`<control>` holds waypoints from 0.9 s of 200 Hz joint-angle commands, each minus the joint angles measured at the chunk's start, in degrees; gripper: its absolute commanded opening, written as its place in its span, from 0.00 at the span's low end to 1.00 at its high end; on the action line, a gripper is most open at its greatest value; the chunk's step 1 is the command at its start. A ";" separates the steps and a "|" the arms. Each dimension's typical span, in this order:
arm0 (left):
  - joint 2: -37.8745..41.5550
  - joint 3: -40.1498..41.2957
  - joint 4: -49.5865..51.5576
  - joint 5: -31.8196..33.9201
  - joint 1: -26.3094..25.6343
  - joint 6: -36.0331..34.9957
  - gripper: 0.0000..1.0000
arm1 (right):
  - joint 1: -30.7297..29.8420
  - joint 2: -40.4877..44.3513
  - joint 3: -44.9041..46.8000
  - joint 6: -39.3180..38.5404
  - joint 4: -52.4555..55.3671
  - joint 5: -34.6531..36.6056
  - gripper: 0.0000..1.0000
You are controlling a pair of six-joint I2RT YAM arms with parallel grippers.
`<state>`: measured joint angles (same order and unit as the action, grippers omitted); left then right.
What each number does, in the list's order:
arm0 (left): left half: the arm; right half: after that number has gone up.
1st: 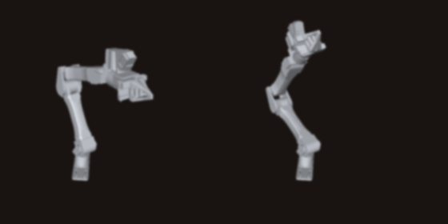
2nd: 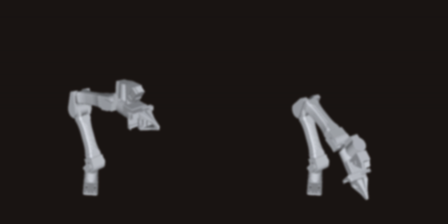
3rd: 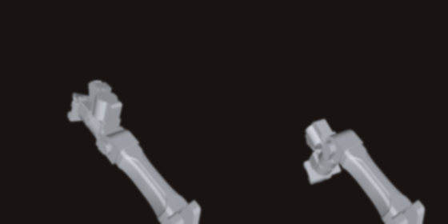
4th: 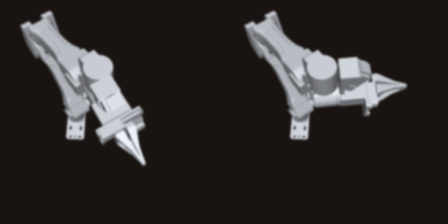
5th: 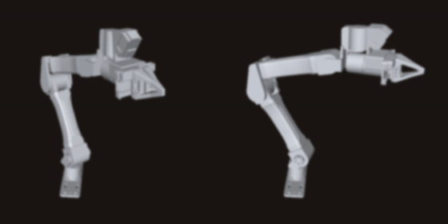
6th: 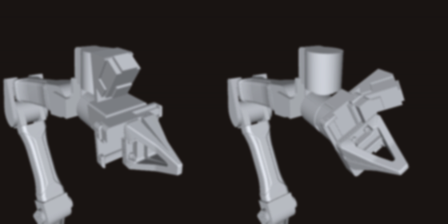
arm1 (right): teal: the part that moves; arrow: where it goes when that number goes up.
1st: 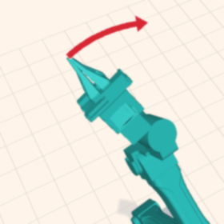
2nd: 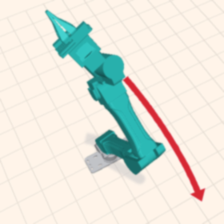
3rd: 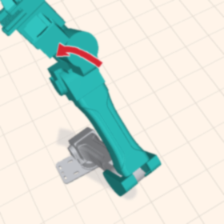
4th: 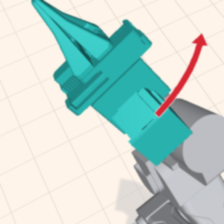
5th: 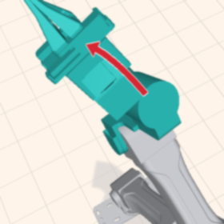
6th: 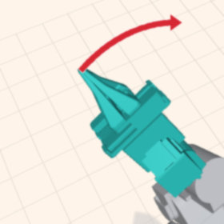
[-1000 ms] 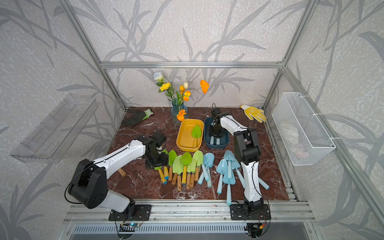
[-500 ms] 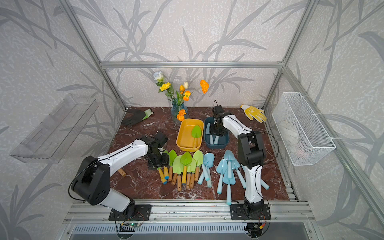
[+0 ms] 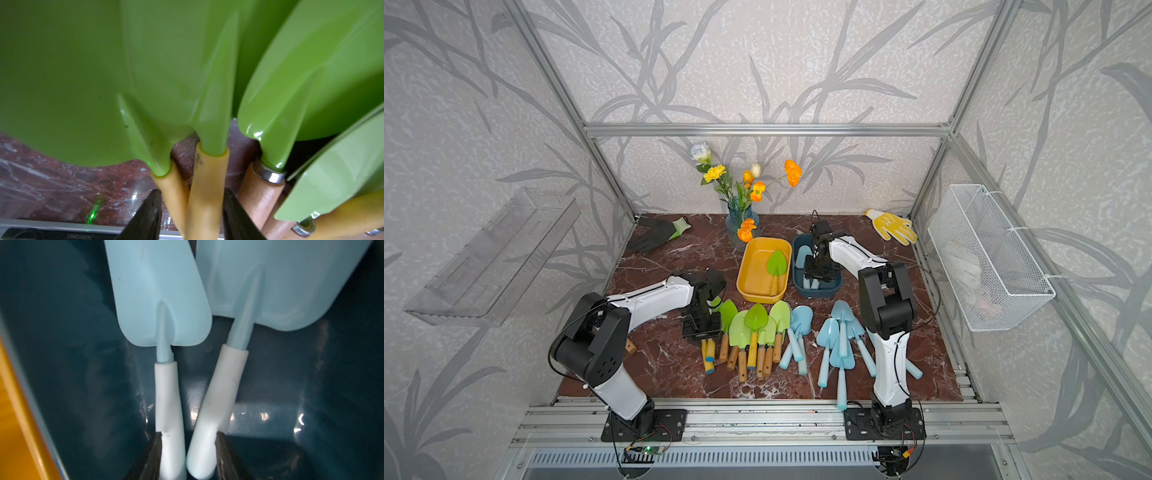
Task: Sort the small shovels by color and place them into the storage box
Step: Pick up the shovel from the center of the board.
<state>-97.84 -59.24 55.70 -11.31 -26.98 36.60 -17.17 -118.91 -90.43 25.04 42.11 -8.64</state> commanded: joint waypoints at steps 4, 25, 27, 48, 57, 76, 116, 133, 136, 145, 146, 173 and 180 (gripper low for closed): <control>-1.42 -2.12 2.31 1.90 -0.25 -0.99 0.30 | 0.29 2.80 1.96 0.46 -1.07 -0.61 0.44; -1.34 -3.33 3.28 3.60 -0.09 -1.18 0.19 | 0.30 2.96 2.63 0.46 -1.32 -0.50 0.44; -1.33 -3.40 3.38 3.65 -0.09 -1.09 0.18 | 0.36 2.98 2.67 0.52 -1.28 -0.45 0.44; -0.78 -5.26 5.52 5.93 0.00 -0.94 0.08 | 0.35 3.12 2.63 0.62 -1.25 -0.63 0.44; -0.11 -6.13 6.56 6.94 0.05 -0.92 0.05 | 0.29 3.20 2.63 0.72 -1.24 -0.67 0.44; 1.77 -8.57 8.77 8.73 0.09 -1.07 0.01 | 0.34 3.64 2.63 0.81 -1.34 -0.67 0.44; 2.30 -18.47 13.59 9.35 0.13 -4.74 0.00 | 0.35 5.62 3.35 0.89 -1.30 0.14 0.43; 0.41 -24.22 14.04 7.15 0.10 -7.38 0.00 | 0.36 7.42 4.49 1.04 -1.34 0.74 0.43; -0.14 -25.39 14.00 6.59 0.09 -7.89 0.00 | 0.42 7.86 4.74 1.09 -1.39 0.88 0.43; -2.25 -28.94 14.15 4.89 0.09 -9.36 0.00 | 0.53 9.12 5.62 1.07 -1.33 1.22 0.43; -2.52 -29.32 14.16 4.76 0.13 -9.49 0.00 | 0.54 9.26 5.71 1.07 -1.28 1.33 0.43; -11.61 -40.22 14.69 2.74 -0.25 -12.61 0.00 | 1.42 13.90 9.35 1.08 -0.98 2.75 0.43; -14.03 -43.26 14.79 2.55 -0.36 -13.14 0.00 | 1.80 15.28 10.41 1.15 -0.80 3.22 0.43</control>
<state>-104.07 -95.35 68.82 -6.79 -27.00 27.88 -16.67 -108.55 -82.65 25.58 40.29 -7.77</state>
